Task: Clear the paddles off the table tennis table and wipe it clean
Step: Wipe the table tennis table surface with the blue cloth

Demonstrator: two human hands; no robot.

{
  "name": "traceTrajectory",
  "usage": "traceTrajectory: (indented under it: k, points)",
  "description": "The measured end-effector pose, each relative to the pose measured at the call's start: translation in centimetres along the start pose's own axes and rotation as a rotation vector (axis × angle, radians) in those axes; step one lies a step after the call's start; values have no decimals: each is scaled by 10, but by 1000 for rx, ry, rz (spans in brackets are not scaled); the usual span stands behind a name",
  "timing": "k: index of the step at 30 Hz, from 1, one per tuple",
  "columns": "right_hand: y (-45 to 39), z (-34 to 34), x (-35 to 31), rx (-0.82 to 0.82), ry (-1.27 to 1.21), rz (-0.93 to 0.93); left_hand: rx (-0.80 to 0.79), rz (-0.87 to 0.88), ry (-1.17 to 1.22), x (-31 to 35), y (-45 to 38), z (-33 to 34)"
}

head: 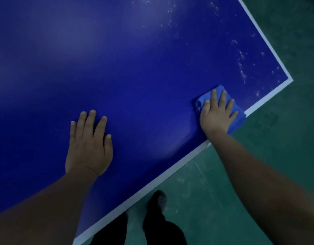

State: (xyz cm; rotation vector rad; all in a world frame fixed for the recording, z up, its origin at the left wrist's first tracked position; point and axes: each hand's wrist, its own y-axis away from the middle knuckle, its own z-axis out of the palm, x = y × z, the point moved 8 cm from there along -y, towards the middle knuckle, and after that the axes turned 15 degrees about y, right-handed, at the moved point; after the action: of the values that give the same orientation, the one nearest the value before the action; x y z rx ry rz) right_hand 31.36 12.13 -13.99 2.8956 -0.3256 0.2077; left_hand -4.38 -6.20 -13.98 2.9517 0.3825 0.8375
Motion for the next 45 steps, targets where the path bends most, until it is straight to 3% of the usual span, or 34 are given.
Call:
traceTrajectory:
  k: [2, 5, 9, 14, 17, 19, 23, 25, 28, 31, 33, 35, 37, 39, 42, 45]
  points:
    - [25, 2, -34, 40, 66, -97, 5, 8, 3, 0, 0, -1]
    - [76, 10, -78, 151, 170, -511, 0, 12, -2, 1, 0, 0]
    - [31, 0, -80, 179, 217, -854, -6, -3, -40, 0, -1, 1]
    - [-85, -32, -123, 235, 273, -1076, 60, -54, -91, 12, -8, 1]
    - [-142, -55, -164, 267, 253, -1012, 188, -124, -32, 43, -37, 1]
    - [-136, -56, -168, 310, 213, -966, 280, -228, 43, 58, -65, 3]
    - [-43, -26, -113, 346, 222, -1406, 400, -416, 156, 70, -97, 13]
    - [-55, -32, -122, 313, 230, -1558, 381, -453, 134, 69, -100, 22]
    - [-128, -59, -197, 379, 230, -1343, 368, -465, 105, 66, -101, 27]
    - [-162, -70, -233, 312, 181, -1047, 368, -483, 98, 65, -100, 28]
    - [-121, -60, -214, 330, 140, -1131, 366, -482, 92, 66, -100, 28]
    - [-69, -45, -178, 350, 150, -1389, 363, -491, 86, 64, -100, 28]
    - [-68, -40, -176, 356, 205, -1572, 359, -492, 79, 64, -100, 28]
    - [-119, -57, -216, 412, 214, -1480, 356, -494, 66, 64, -102, 28]
    - [-202, -80, -252, 327, 239, -1106, 351, -496, 50, 64, -102, 29]
    - [-180, -71, -216, 382, 189, -1073, 354, -492, 49, 64, -102, 29]
